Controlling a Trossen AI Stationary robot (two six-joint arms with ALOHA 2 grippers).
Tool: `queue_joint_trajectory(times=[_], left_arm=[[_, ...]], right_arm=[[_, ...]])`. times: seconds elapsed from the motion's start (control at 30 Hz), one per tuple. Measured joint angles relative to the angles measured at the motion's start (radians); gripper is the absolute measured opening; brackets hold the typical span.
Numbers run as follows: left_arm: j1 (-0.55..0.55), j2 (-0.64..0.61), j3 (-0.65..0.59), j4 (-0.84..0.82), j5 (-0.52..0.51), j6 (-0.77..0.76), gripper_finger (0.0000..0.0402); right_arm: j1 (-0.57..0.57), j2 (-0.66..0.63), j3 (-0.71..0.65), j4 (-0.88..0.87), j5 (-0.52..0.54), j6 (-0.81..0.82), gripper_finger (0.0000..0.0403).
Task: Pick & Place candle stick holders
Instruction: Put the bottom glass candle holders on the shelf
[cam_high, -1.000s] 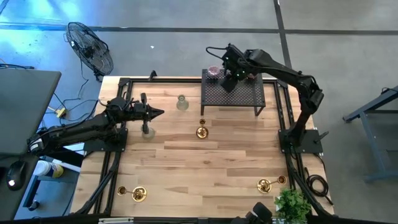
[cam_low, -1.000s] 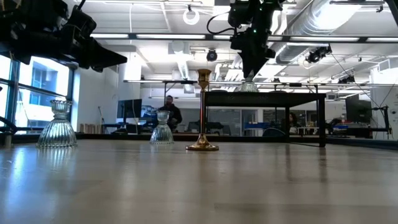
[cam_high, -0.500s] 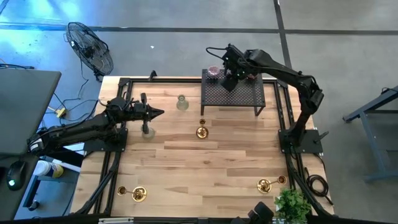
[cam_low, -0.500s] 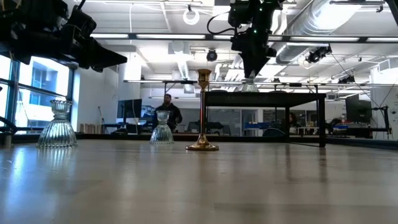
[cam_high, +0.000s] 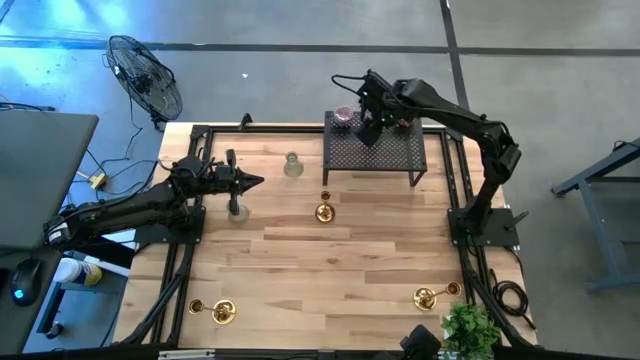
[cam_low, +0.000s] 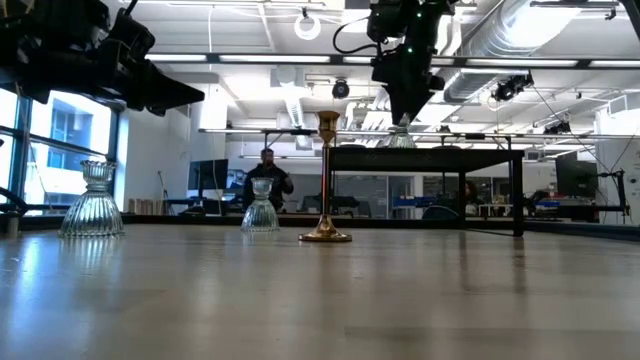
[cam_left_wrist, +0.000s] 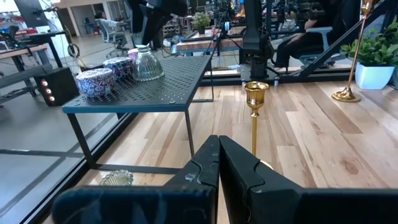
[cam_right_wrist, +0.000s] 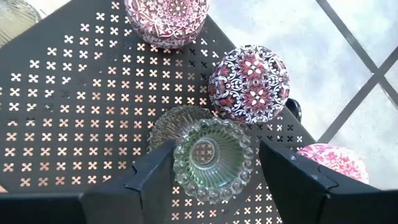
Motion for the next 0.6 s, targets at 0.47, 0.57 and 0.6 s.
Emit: queue_joint_trajectory(times=[0.47, 0.57, 0.6], left_arm=[[0.000, 0.000, 0.000, -0.001, 0.000, -0.001, 0.0001], [0.000, 0.000, 0.000, -0.013, 0.000, -0.001, 0.0001], [0.000, 0.000, 0.000, -0.018, 0.000, 0.001, 0.0001]], right_arm=[[0.046, -0.176, 0.001, 0.024, 0.017, 0.008, 0.0227], [0.109, -0.244, -0.032, 0.063, 0.069, 0.005, 0.0203], [0.137, -0.270, -0.063, 0.095, 0.085, -0.002, 0.0191]])
